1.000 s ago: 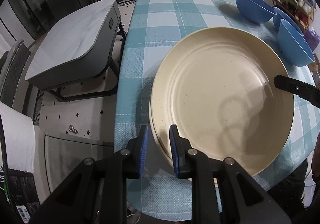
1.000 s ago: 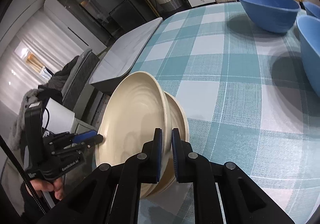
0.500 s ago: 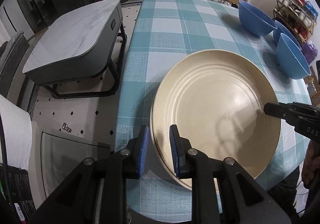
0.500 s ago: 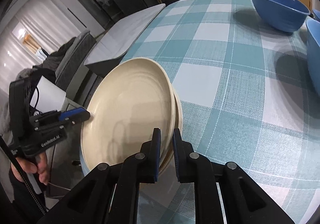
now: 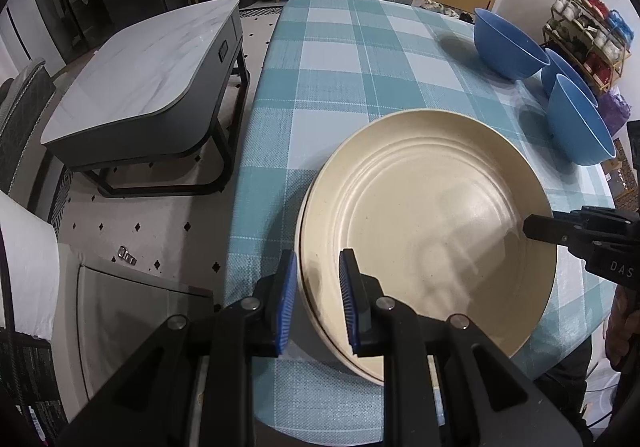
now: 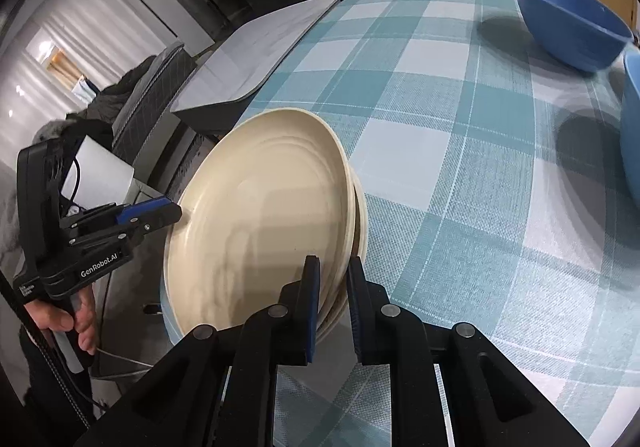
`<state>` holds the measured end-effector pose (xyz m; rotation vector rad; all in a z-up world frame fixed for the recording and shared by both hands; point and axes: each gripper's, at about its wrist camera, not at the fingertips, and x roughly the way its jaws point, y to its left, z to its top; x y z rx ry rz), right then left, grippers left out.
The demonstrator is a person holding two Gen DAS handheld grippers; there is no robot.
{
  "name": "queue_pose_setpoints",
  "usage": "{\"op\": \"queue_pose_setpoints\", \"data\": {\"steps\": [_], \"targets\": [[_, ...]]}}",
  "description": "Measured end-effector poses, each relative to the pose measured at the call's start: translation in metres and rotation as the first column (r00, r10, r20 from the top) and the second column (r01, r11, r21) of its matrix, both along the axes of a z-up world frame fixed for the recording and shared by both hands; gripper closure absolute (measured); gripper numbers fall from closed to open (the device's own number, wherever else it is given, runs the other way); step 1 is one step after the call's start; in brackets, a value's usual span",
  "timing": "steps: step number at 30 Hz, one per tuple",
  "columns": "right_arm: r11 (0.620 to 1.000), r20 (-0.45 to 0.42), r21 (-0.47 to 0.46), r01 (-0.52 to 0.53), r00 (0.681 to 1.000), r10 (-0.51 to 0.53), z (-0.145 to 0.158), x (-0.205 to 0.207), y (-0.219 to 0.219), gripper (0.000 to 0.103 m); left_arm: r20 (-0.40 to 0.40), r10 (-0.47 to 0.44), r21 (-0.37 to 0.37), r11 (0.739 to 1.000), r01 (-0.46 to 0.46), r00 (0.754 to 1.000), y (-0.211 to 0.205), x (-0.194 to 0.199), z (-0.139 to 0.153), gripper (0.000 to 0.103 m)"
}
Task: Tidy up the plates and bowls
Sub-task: 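Lower the cream plate flat onto the other cream plate with both grippers, then open the right gripper off the plate rim while the left gripper opens too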
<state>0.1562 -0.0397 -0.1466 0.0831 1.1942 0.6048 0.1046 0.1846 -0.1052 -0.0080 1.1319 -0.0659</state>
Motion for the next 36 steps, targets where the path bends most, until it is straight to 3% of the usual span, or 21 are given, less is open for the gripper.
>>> {"op": "queue_pose_setpoints", "data": {"steps": [5,12,18,27,36], "targets": [[0.982,0.054,-0.170,-0.079,0.995,0.089,-0.003,-0.006,0.019,0.088,-0.001,0.003,-0.005,1.000,-0.003,1.000,0.001,-0.001,-0.001,0.083],[0.941,0.063,-0.294,-0.167,0.979,0.193,-0.004,-0.007,0.031,0.087,-0.001,0.005,-0.013,1.000,-0.005,1.000,0.002,0.000,-0.002,0.083],[0.928,0.015,-0.304,-0.217,0.973,0.232,-0.008,0.002,0.034,0.083,0.001,0.008,-0.009,1.000,-0.008,1.000,0.002,0.000,-0.002,0.083],[0.955,-0.081,-0.201,-0.220,0.975,0.208,-0.018,0.022,0.025,0.080,0.002,0.011,-0.020,1.000,-0.011,1.000,0.002,0.000,-0.002,0.083],[0.987,0.051,-0.138,-0.082,0.995,0.090,0.012,0.030,-0.002,0.080,0.015,0.032,-0.052,0.998,-0.031,0.999,0.007,-0.001,-0.001,0.082]]}}
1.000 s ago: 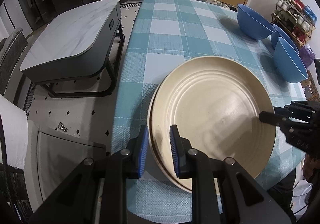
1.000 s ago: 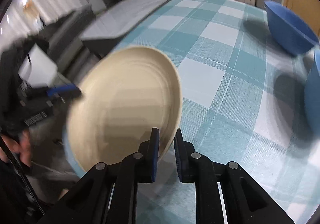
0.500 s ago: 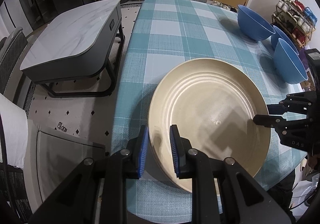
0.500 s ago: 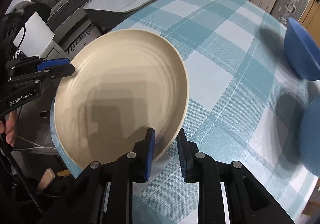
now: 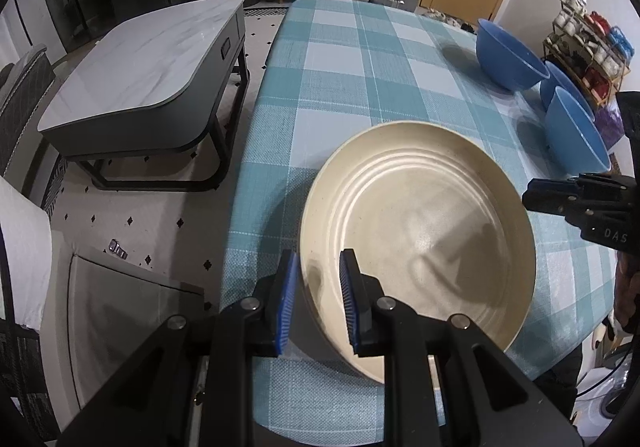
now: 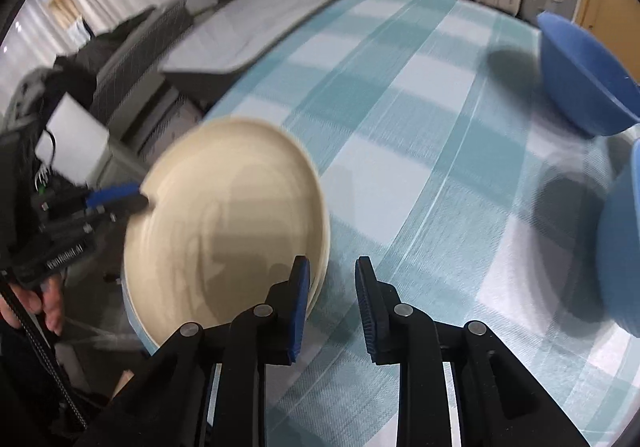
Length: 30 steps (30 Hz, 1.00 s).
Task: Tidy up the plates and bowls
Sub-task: 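Open the right gripper off the plate rim while the left gripper opens too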
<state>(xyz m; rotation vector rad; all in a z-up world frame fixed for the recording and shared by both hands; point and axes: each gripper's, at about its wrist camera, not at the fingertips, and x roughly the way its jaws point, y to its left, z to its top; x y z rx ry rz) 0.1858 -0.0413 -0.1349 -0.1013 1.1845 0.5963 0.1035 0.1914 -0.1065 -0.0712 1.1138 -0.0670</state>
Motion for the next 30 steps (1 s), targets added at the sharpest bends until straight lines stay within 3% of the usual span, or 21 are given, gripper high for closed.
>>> {"op": "queue_pose_setpoints", "data": {"steps": [2,4,9,15,20,23,30], "targets": [[1.000,0.017,0.016,0.018,1.000,-0.018,0.004,0.001,-0.003,0.080,0.002,0.005,-0.004,1.000,-0.005,1.000,0.001,-0.001,-0.001,0.078],[0.999,0.020,0.028,0.031,0.999,-0.031,0.004,0.001,-0.004,0.080,0.008,0.014,0.001,1.000,-0.014,1.000,0.001,-0.002,-0.001,0.064],[0.997,-0.027,0.058,0.041,0.999,-0.039,-0.010,-0.001,0.002,0.077,0.030,0.053,-0.008,0.999,-0.053,0.998,0.007,-0.006,0.000,0.055],[0.999,-0.047,0.023,0.032,0.998,-0.030,-0.032,-0.007,0.011,0.077,-0.017,0.050,-0.060,0.997,-0.051,0.999,0.004,-0.010,-0.018,0.055],[0.998,-0.065,0.048,0.045,0.997,-0.041,-0.040,-0.005,0.014,0.070,-0.050,0.035,-0.089,0.995,-0.039,0.998,-0.005,-0.009,-0.029,0.055],[0.996,-0.078,0.058,0.061,0.995,-0.057,-0.043,-0.004,0.013,0.063,-0.054,0.023,-0.084,0.996,-0.027,0.998,-0.012,-0.009,-0.031,0.055],[0.990,-0.129,0.121,0.077,0.990,-0.062,-0.048,-0.001,0.011,0.063,-0.051,0.030,-0.078,0.996,-0.033,0.998,-0.013,-0.008,-0.031,0.055]]}}
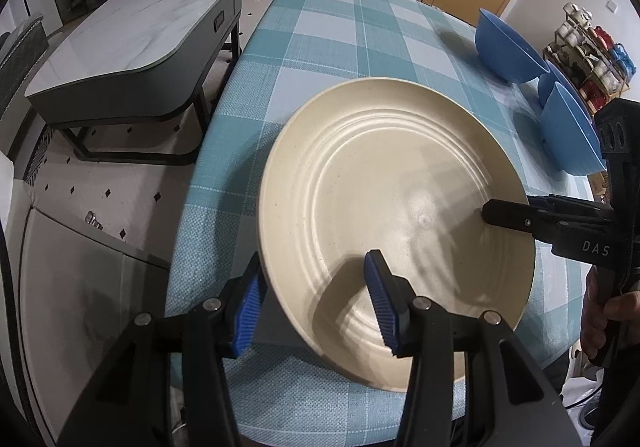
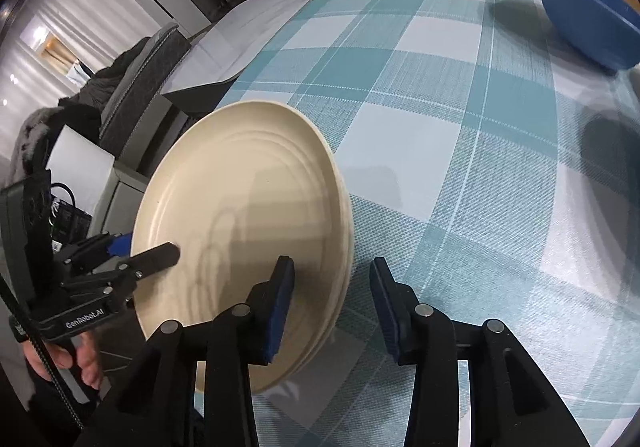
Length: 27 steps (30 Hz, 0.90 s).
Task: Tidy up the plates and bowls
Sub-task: 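Open the right gripper off the plate rim while the left gripper opens too, then withdraw both grippers from the plate stack toward the blue bowls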
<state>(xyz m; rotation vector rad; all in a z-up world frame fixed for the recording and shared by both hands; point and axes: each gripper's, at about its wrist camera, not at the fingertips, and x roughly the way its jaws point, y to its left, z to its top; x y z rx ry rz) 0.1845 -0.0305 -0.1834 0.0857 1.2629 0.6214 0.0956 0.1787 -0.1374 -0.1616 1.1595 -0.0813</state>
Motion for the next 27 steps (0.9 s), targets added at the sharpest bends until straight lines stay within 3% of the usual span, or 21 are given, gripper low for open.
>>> {"op": "queue_pose_setpoints", "data": {"steps": [13,27], "targets": [[1.000,-0.025,0.013,0.004,1.000,-0.004,0.001,0.013,-0.014,0.064,-0.015,-0.054,0.020,0.998,0.054,0.998,-0.023,0.019,-0.001,0.053],[0.994,-0.029,-0.006,0.110,0.993,-0.110,0.000,0.049,-0.054,0.066,-0.037,-0.121,0.025,0.992,0.122,0.992,-0.058,0.063,-0.001,0.053]]}}
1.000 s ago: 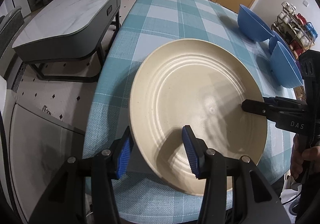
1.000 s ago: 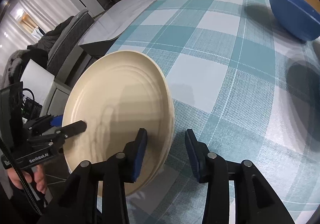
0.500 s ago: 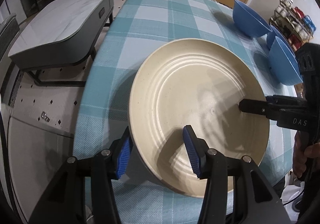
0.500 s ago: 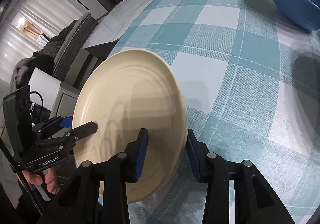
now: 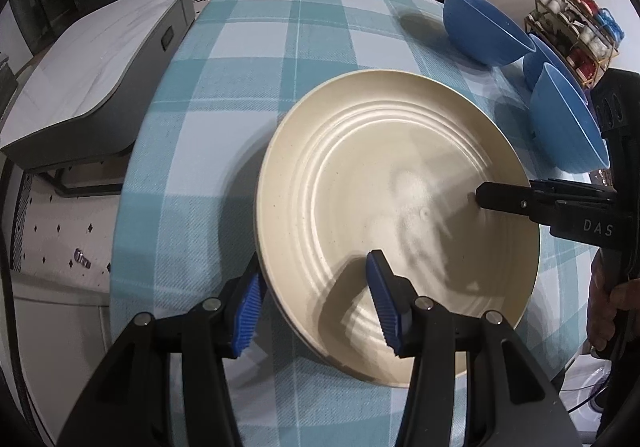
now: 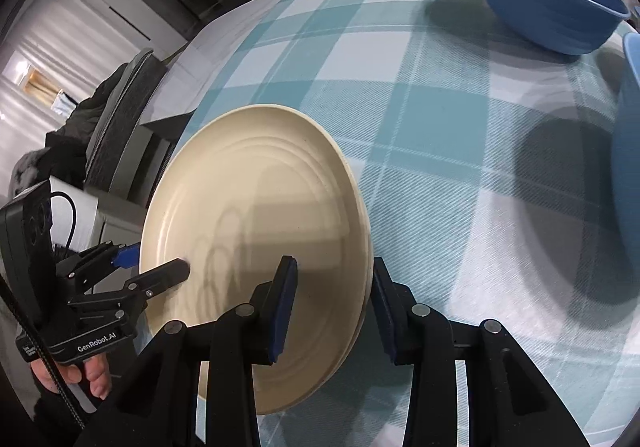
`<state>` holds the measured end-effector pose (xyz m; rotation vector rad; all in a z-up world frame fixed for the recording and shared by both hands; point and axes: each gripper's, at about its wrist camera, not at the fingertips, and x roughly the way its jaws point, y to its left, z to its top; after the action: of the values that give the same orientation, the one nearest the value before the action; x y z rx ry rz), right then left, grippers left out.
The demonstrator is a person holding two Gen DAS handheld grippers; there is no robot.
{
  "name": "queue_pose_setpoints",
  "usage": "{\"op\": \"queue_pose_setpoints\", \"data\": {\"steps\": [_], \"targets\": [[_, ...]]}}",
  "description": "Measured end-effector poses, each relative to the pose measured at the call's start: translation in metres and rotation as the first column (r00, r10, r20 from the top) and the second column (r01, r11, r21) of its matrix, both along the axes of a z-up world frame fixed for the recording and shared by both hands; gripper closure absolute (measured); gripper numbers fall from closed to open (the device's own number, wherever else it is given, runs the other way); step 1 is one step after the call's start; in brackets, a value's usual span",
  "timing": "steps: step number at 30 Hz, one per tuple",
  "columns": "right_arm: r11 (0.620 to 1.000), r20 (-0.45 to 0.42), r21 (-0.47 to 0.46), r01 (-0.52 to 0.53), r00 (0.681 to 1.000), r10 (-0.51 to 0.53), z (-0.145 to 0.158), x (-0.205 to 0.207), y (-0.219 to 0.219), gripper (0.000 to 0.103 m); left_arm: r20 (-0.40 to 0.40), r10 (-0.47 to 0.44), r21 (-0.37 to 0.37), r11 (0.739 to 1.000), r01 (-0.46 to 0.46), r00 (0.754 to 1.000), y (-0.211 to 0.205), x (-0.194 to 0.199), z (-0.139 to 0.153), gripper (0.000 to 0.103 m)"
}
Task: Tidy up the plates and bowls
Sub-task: 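Withdraw both grippers from the plate stack toward the blue bowls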
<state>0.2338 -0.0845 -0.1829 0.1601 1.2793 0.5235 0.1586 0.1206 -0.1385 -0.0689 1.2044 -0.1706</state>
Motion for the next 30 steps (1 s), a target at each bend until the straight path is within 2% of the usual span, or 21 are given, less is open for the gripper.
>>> {"op": "queue_pose_setpoints", "data": {"steps": [4,10,13,18,21,23,24,26,29,30], "targets": [[1.000,0.017,-0.020,-0.009,1.000,0.009,0.001,0.002,0.000,0.066,0.007,0.006,-0.014,1.000,-0.006,1.000,0.002,0.003,0.000,0.054],[0.999,0.114,-0.052,0.017,0.993,-0.011,0.017,-0.011,-0.007,0.062,0.039,0.086,-0.010,0.996,-0.086,0.996,0.018,-0.007,0.007,0.055],[0.998,0.169,-0.031,0.056,0.984,-0.050,0.032,-0.022,-0.018,0.059,0.096,0.111,-0.016,0.994,-0.110,0.989,0.022,-0.019,0.023,0.055],[0.994,0.286,0.029,0.101,0.953,-0.105,0.069,-0.045,-0.038,0.054,0.213,0.098,-0.005,0.995,-0.100,0.972,0.006,-0.037,0.055,0.052],[0.992,0.346,0.061,0.108,0.930,-0.123,0.090,-0.061,-0.051,0.050,0.269,0.046,-0.005,0.999,-0.047,0.962,-0.013,-0.046,0.075,0.043],[0.989,0.374,0.058,0.136,0.915,-0.148,0.101,-0.073,-0.062,0.026,0.317,-0.004,0.017,1.000,-0.001,0.948,-0.031,-0.049,0.085,0.033],[0.987,0.390,0.059,0.151,0.906,-0.162,0.106,-0.078,-0.067,0.022,0.341,-0.023,0.035,0.999,0.012,0.940,-0.039,-0.050,0.090,0.024],[0.982,0.419,0.072,0.174,0.888,-0.188,0.115,-0.087,-0.080,0.021,0.392,-0.057,0.067,0.997,0.034,0.918,-0.055,-0.052,0.101,0.022],[0.965,0.440,0.096,0.243,0.859,-0.260,0.126,-0.101,-0.106,0.019,0.426,-0.081,0.078,0.996,0.053,0.901,-0.076,-0.048,0.112,0.019],[0.960,0.447,0.105,0.258,0.850,-0.278,0.130,-0.106,-0.113,0.019,0.437,-0.076,0.077,0.996,0.047,0.896,-0.083,-0.047,0.115,0.014]]}}
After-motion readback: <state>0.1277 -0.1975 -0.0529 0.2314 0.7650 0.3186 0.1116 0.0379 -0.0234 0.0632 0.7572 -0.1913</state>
